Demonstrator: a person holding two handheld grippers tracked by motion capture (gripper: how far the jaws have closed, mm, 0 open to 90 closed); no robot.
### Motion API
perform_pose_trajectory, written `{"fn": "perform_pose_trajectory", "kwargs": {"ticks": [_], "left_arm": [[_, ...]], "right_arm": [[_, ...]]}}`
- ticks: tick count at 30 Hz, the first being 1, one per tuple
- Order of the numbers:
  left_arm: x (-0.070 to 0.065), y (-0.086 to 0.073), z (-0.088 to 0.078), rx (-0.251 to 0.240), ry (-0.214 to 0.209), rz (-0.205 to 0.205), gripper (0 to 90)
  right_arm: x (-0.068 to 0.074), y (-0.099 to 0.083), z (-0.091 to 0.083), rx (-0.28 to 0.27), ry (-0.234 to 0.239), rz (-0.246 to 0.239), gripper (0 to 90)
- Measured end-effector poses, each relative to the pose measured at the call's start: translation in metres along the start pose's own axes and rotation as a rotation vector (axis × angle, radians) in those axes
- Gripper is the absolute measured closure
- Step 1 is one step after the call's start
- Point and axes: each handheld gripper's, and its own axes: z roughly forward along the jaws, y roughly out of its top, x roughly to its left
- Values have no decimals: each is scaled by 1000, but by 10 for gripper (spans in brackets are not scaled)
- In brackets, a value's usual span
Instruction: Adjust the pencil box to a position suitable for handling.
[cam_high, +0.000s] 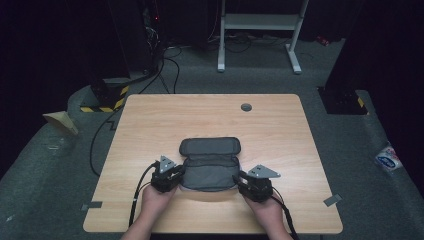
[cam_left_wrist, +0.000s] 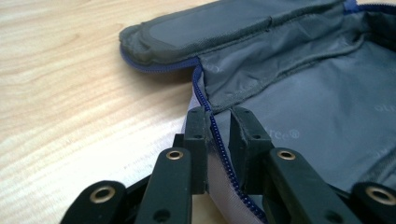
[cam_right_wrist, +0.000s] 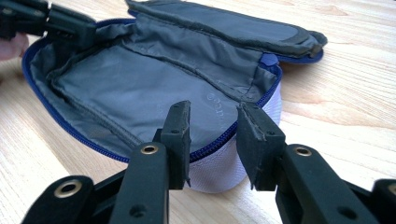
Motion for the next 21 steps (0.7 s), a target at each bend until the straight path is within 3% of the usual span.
{"fn": "perform_pose_trajectory", "kwargs": {"ticks": [11,21], "left_arm": [[4,4,5,-17,-3,-7,771],[6,6,12,-27,-1,-17,767]], "right_arm": [[1,-1,5,1,-4,-33,667],[-6,-1,7,3,-15,-16,666]]}}
